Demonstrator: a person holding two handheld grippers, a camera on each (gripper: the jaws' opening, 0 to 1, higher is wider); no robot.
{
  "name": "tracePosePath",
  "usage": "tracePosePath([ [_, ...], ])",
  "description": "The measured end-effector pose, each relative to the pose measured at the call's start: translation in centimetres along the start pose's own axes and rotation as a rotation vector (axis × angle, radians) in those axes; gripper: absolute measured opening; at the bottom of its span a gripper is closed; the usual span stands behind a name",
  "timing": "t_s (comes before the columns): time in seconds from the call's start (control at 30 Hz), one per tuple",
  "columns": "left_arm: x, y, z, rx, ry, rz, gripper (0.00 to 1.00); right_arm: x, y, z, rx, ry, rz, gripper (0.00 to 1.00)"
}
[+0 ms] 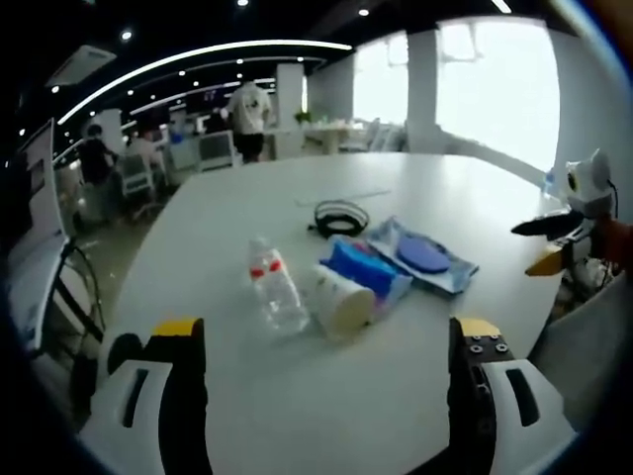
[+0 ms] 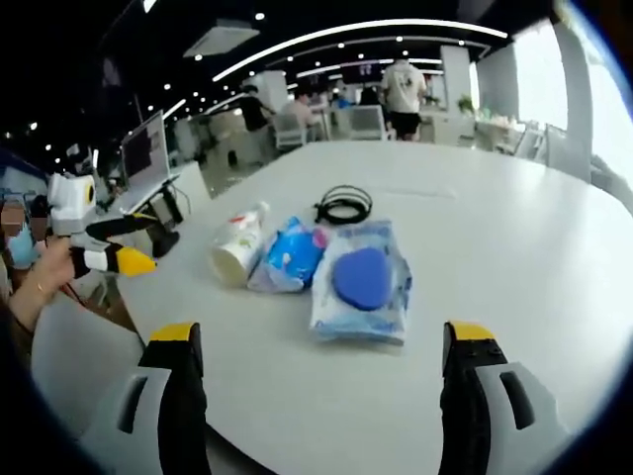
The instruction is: Arrange the tabletop items into an orderly group along one side of the table until the central work area is clear of visible clutter.
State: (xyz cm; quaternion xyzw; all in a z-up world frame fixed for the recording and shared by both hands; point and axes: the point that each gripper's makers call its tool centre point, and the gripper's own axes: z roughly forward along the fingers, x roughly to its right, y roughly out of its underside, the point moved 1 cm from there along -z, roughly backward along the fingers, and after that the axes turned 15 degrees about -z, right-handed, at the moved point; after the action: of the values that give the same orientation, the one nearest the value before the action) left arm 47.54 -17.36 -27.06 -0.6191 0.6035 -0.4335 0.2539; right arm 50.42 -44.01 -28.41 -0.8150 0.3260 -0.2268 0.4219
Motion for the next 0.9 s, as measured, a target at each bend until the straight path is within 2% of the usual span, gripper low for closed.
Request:
tracePosePath([
  [0.2, 0.0, 0.3, 0.1, -0.016, 0.001, 0.007, 0.99, -0.3, -0.7, 0.4, 0.027, -0.013, 0.009, 0.99],
  [0.33, 0.1, 0.1, 0.1, -0.007, 0.007, 0.019, 0.99, 0.2, -1.2, 0.2, -0.002, 0.003, -0.055, 0.99],
  [0.5, 0.1, 0.0, 0.0, -0.004, 0.005, 0.021, 0.99, 1.2, -3.9, -0.1, 0.046, 0.014, -0.060, 0.99],
  [0.67, 0.1, 0.3, -0.1, -0.016, 0.009, 0.023, 0.99, 1.7, -5.4, 0.1, 0.056, 0.022, -0.093, 0.99],
  [0.9, 0.0, 0.5, -0.1, -0.028, 0.001, 0.032, 0.98, 1.3, -7.8, 1.4, 0.083, -0.016, -0.099, 0.99],
])
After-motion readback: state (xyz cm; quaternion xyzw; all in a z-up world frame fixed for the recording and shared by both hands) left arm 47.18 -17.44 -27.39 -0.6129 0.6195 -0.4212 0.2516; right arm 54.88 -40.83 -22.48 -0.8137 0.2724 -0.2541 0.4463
